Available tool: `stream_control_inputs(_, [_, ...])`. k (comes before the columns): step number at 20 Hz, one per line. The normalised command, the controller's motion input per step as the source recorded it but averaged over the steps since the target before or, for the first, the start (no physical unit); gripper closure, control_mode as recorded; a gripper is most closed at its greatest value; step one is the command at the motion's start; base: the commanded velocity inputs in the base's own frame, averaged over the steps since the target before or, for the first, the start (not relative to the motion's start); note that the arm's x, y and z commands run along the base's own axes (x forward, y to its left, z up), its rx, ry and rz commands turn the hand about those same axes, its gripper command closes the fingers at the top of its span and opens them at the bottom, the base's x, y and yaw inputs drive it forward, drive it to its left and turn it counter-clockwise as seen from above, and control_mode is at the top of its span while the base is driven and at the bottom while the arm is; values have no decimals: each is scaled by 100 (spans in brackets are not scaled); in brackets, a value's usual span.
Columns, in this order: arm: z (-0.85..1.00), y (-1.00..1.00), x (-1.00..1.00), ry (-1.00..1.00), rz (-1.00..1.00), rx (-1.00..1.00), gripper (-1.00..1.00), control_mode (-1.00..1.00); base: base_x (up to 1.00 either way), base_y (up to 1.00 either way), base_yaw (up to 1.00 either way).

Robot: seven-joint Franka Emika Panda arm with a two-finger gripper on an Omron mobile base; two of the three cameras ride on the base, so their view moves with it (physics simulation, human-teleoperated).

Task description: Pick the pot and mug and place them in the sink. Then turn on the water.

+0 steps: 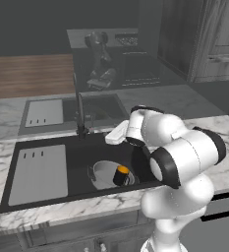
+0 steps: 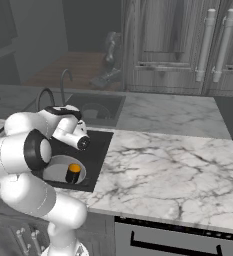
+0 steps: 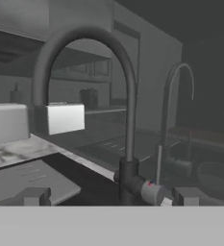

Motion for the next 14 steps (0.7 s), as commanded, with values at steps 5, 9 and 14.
stream_control_inputs(5, [-7,10,18,-2,0,0,-100,-100,0,0,0])
stream_control_inputs(9, [0,0,16,-3,0,0,-100,-100,0,0,0])
stream_control_inputs(14, [0,1,16,-2,0,0,-100,-100,0,0,0])
